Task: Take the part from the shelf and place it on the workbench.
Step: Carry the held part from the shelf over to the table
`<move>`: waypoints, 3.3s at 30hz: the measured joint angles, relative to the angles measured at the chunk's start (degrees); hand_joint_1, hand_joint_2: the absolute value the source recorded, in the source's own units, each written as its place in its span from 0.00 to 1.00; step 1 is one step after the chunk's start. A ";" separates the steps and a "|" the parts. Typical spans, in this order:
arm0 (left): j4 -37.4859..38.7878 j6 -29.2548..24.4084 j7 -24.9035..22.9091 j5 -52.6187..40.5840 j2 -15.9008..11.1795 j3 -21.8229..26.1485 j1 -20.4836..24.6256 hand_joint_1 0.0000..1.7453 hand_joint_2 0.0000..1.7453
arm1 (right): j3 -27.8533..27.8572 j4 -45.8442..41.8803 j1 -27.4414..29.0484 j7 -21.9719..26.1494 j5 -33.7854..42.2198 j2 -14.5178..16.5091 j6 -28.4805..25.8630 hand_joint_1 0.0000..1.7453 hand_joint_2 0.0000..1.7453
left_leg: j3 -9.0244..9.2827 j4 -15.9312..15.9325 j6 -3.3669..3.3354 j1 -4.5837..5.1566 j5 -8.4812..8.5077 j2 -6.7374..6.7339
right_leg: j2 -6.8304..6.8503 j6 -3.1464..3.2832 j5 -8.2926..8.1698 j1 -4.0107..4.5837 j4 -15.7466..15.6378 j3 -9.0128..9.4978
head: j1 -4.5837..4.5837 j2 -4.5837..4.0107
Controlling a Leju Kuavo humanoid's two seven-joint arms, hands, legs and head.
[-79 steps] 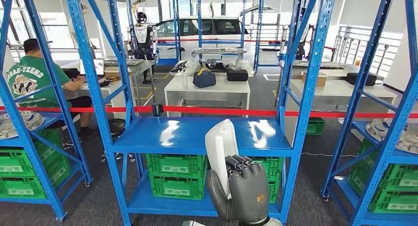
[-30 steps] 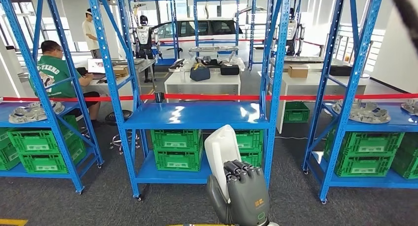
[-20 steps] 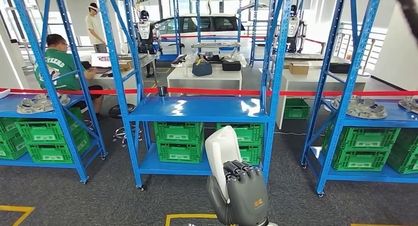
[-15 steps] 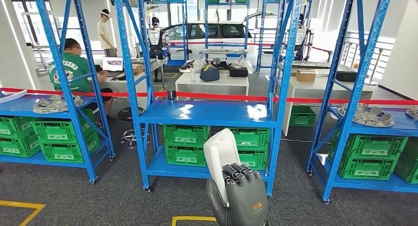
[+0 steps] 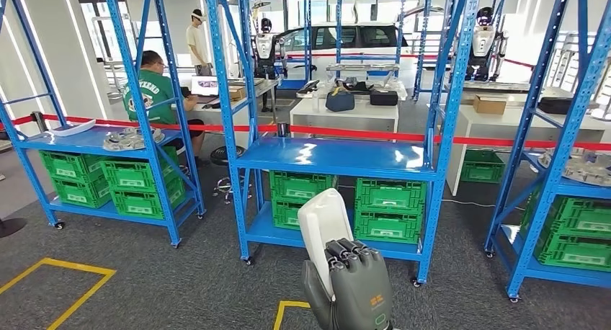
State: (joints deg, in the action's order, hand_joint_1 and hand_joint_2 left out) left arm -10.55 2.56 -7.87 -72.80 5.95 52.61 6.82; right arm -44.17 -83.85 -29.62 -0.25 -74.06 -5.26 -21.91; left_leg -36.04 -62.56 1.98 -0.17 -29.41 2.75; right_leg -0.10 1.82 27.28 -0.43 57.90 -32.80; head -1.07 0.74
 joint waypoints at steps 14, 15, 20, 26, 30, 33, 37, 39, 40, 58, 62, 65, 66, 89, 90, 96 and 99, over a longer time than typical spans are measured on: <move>0.02 -0.69 -0.90 -0.12 -0.11 0.00 -0.49 0.00 1.00 | -0.04 -0.01 -0.25 -0.25 0.20 -0.35 0.21 1.00 0.00 | 3.64 4.50 -1.87 -0.20 1.98 -4.16 | 5.33 -2.49 0.85 0.14 1.85 -1.01 | 0.04 0.00; 0.02 -0.80 -1.03 -0.17 -0.09 0.00 -0.54 0.00 1.00 | -0.04 -0.06 -0.09 -0.30 0.24 -0.57 0.15 1.00 0.00 | 3.65 4.62 -2.25 -0.31 2.24 -3.60 | 3.46 -2.81 2.36 0.00 4.11 -1.96 | 0.08 0.00; 0.02 -1.03 -0.72 0.10 -0.07 0.01 -0.76 0.00 1.00 | -0.14 -0.19 1.55 -0.18 0.20 -1.48 0.13 1.00 0.00 | 2.53 4.26 -2.80 -0.12 2.85 0.32 | 0.22 -2.57 7.11 0.02 16.50 -7.64 | 0.19 0.00; -0.01 -1.26 0.23 0.70 0.09 0.03 -0.76 0.00 1.00 | -0.47 -0.63 1.14 0.45 0.15 -1.35 0.84 1.00 0.00 | 1.50 3.85 -1.38 -0.35 3.40 4.76 | -3.66 -1.33 1.05 0.29 1.03 0.04 | 0.19 0.00; 0.02 -1.39 0.61 2.12 -0.01 0.27 -1.07 0.00 1.00 | -0.66 -0.87 0.47 0.72 0.28 -0.58 1.18 1.00 0.00 | -0.15 1.90 0.03 -0.15 2.10 2.36 | -0.85 -0.17 0.18 -0.13 -0.37 0.58 | 0.01 0.00; 0.05 -1.81 0.97 5.29 0.07 1.65 -0.87 0.00 1.00 | -0.98 -0.86 0.28 0.97 0.34 -0.18 1.66 1.00 0.00 | -4.87 -8.14 0.90 -0.32 -3.06 -1.92 | 1.65 0.31 0.17 0.02 -0.53 0.62 | -0.18 0.00; 0.04 -2.22 0.99 9.26 0.03 5.08 -1.45 0.00 1.00 | -1.55 -0.84 0.15 0.95 -0.09 0.89 2.55 1.00 0.00 | -2.77 -5.34 1.48 -0.78 -0.30 -3.54 | 4.66 0.05 0.58 -0.01 -0.08 0.57 | -0.18 0.00; 0.01 -2.16 0.89 10.30 -0.05 6.54 -1.58 0.00 1.00 | -1.57 -1.07 0.02 0.12 -1.11 1.50 3.45 1.00 0.00 | 1.02 1.72 0.99 -0.62 2.31 -5.88 | 5.94 -0.52 0.98 0.21 0.32 0.62 | -0.17 0.00; -0.01 -2.06 0.85 10.64 -0.08 7.11 -1.57 0.00 1.00 | -1.57 -1.33 0.02 -0.27 -1.67 1.70 3.89 1.00 0.00 | 1.92 3.55 0.56 -0.50 2.85 -6.53 | 6.52 -0.84 1.15 0.35 0.46 0.65 | -0.16 0.00; -0.09 -1.33 1.64 12.22 -0.73 10.76 -2.16 0.00 1.00 | -1.45 -3.19 0.97 -1.59 -2.68 0.21 4.08 1.00 0.00 | 0.10 4.16 -0.11 -0.74 4.87 5.42 | -3.14 -1.02 1.47 0.12 1.15 0.50 | 0.14 0.00; -0.05 -1.34 1.11 11.89 -0.74 10.99 -2.25 0.00 1.00 | -1.43 -3.32 0.96 -1.63 -2.68 0.31 4.04 1.00 0.00 | -3.32 -2.47 0.68 -0.39 0.79 -0.53 | -0.10 0.40 0.94 0.04 0.42 0.72 | -0.08 0.00; -0.06 -1.41 -0.34 10.28 -0.75 10.98 -2.07 0.00 1.00 | -1.42 -3.34 1.12 -2.15 -2.48 0.37 4.71 1.00 0.00 | -7.48 -12.20 1.06 -0.45 -3.51 -2.36 | 2.58 0.66 1.04 0.27 0.45 0.60 | -0.13 0.00; -0.07 -1.46 -0.66 9.74 -0.81 10.97 -2.09 0.00 1.00 | -1.42 -3.37 1.16 -2.41 -2.33 0.47 5.16 1.00 0.00 | -7.02 -11.91 1.09 -0.45 -2.96 -2.50 | 3.41 0.64 1.07 0.29 0.46 0.60 | -0.13 0.00; -0.51 -2.25 2.63 6.10 -2.42 8.89 -1.64 0.00 1.00 | -1.03 0.14 0.05 2.32 2.63 5.39 1.23 1.00 0.00 | 0.21 4.07 -0.04 -0.82 4.57 5.61 | -3.47 -0.68 0.80 0.27 1.10 0.00 | 0.21 0.00; -0.48 -2.22 2.12 6.21 -2.33 8.85 -1.76 0.00 1.00 | -1.04 0.40 -0.18 2.63 2.88 5.84 1.15 1.00 0.00 | -0.10 3.74 0.22 -0.72 4.33 4.86 | -2.76 -0.24 0.57 0.20 0.74 0.15 | 0.18 0.00; -0.28 -2.40 -1.68 7.94 -1.75 8.76 -1.94 0.00 1.00 | -1.16 1.40 -1.09 3.28 2.98 6.62 2.30 1.00 0.00 | -7.41 -11.84 1.01 -0.53 -2.81 -2.36 | 2.68 0.80 0.41 0.46 0.11 0.39 | 0.01 0.00; -0.23 -2.64 -2.06 9.01 -1.61 8.86 -2.05 0.00 1.00 | -1.26 1.41 -1.59 2.67 2.55 6.64 3.67 1.00 0.00 | -2.09 -2.54 0.95 -0.53 1.57 -4.65 | 5.08 0.38 0.74 0.57 0.31 0.52 | 0.01 0.00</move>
State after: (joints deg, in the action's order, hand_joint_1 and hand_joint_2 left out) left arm -10.78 -0.08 -9.93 -63.79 4.34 61.47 4.76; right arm -45.43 -82.44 -31.21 2.41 -71.52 1.38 -18.24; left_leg -38.13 -65.10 2.94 -0.70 -27.84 -1.90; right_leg 4.98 2.21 28.02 0.15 58.21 -32.28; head -1.06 0.74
